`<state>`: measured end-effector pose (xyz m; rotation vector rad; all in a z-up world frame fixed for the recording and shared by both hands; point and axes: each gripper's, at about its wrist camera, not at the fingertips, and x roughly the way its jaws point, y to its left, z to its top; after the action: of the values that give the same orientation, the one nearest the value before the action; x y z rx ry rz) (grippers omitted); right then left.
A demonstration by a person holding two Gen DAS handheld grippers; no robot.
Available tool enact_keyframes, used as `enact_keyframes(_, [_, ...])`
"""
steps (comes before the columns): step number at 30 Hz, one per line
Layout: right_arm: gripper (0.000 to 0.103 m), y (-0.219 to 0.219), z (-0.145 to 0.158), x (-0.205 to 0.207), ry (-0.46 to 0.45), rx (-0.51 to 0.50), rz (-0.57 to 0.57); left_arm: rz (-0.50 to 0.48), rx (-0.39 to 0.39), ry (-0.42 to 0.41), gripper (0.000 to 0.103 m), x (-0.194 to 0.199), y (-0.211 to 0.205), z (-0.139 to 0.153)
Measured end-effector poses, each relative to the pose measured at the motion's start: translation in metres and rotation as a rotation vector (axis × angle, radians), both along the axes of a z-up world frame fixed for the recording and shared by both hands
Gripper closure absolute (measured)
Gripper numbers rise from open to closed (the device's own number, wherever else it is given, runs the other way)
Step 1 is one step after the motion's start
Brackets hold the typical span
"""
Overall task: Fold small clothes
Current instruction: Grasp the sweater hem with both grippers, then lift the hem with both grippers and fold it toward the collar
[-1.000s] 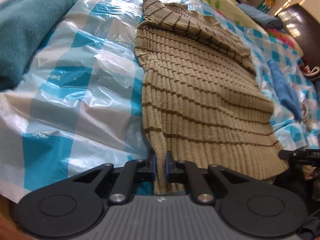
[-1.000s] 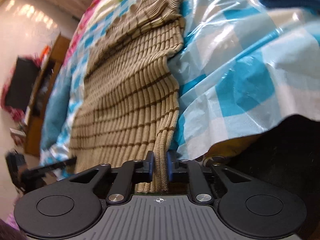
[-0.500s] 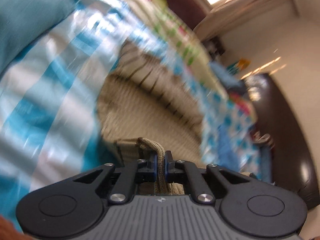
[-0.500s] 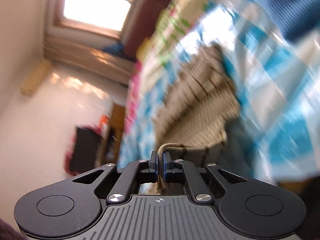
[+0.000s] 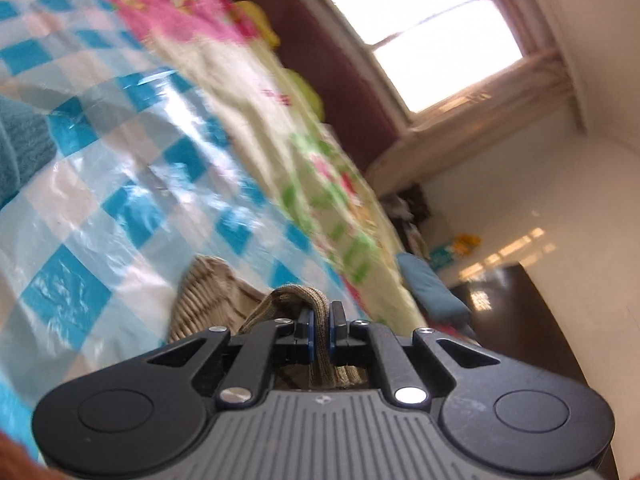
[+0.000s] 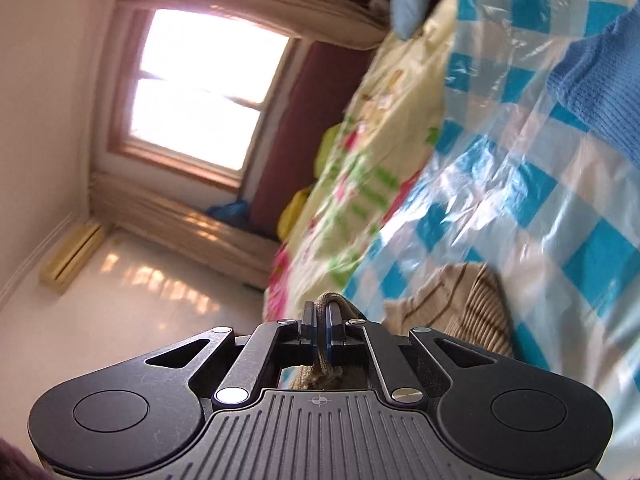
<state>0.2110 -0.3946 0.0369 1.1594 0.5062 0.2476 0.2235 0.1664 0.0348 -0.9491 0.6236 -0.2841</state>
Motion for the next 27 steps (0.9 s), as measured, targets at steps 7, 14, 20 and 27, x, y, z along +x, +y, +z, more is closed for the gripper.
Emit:
enact_keyframes(7, [0.099,0.017,-0.072,0.062,0.201,-0.059,0.003,0.068,0.085,0.168,0.092,0.024,0.006,-0.06])
enact_keyframes(14, [0.093,0.018,-0.082,0.077,0.245,-0.102,-0.008,0.061,0.13,0.199,0.09,0.032,0.004,-0.07])
enact_keyframes(20, [0.078,0.007,-0.072,0.064,0.234,-0.076,-0.03,0.071,0.111,0.212,0.071,0.043,0.003,-0.061])
enact_keyframes(27, [0.066,0.02,-0.059,0.037,0.217,-0.272,0.067,0.08,0.163,0.202,0.055,0.013,0.011,-0.048])
